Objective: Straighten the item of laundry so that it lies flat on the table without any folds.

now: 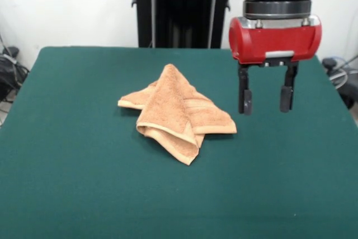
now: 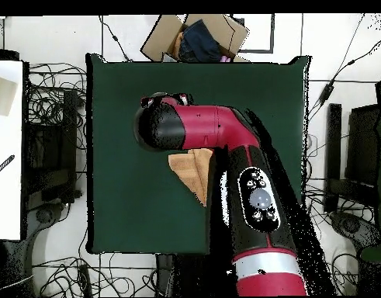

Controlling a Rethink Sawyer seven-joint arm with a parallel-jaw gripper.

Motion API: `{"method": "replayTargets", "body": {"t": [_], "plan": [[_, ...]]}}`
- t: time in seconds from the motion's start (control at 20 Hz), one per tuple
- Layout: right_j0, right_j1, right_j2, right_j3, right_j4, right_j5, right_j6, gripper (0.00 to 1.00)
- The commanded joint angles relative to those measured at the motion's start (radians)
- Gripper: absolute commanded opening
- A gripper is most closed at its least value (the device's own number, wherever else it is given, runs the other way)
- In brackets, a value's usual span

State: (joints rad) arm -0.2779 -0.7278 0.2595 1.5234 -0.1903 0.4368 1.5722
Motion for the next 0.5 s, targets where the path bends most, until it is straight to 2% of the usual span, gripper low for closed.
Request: {"method": "replayTargets", "body": {"t": [0.05, 0.2, 0.5], "plan": [[0.034, 0.05, -0.01, 0.075, -0.049, -0.091, 0.131, 1.0], [0.045, 0.07, -0.016, 0.081, -0.053, -0.124, 0.139, 1.0], [0.022, 0.074, 0.011, 0.094, -0.041, -0.064, 0.085, 1.0]]}}
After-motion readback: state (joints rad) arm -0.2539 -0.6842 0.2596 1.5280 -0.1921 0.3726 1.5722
